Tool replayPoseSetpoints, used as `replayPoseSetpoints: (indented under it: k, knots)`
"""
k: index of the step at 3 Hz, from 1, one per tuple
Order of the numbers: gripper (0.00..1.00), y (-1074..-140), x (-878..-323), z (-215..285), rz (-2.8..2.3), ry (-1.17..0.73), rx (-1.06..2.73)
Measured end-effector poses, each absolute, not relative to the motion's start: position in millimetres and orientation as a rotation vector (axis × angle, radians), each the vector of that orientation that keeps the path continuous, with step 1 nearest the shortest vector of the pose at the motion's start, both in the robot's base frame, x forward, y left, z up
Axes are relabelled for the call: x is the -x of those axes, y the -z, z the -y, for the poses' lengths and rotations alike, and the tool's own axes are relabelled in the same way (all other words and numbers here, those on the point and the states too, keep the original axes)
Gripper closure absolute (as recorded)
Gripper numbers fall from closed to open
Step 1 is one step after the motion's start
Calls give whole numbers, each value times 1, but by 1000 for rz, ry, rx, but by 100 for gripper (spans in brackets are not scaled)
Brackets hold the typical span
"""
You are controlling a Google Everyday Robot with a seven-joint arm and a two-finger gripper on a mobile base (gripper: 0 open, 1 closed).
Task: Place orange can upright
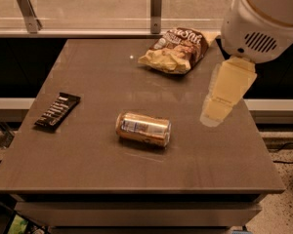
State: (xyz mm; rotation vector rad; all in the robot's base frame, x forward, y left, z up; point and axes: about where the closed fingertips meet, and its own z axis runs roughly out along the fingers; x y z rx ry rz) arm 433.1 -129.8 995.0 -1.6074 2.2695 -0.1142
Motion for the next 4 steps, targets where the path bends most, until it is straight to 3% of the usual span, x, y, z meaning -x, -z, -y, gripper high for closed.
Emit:
replayPoseSetpoints:
  k: [2, 4]
  knots:
    - [0, -961, -440, 108, -2332, 226, 1573]
    - [0, -930, -448, 84, -2349, 218, 1582]
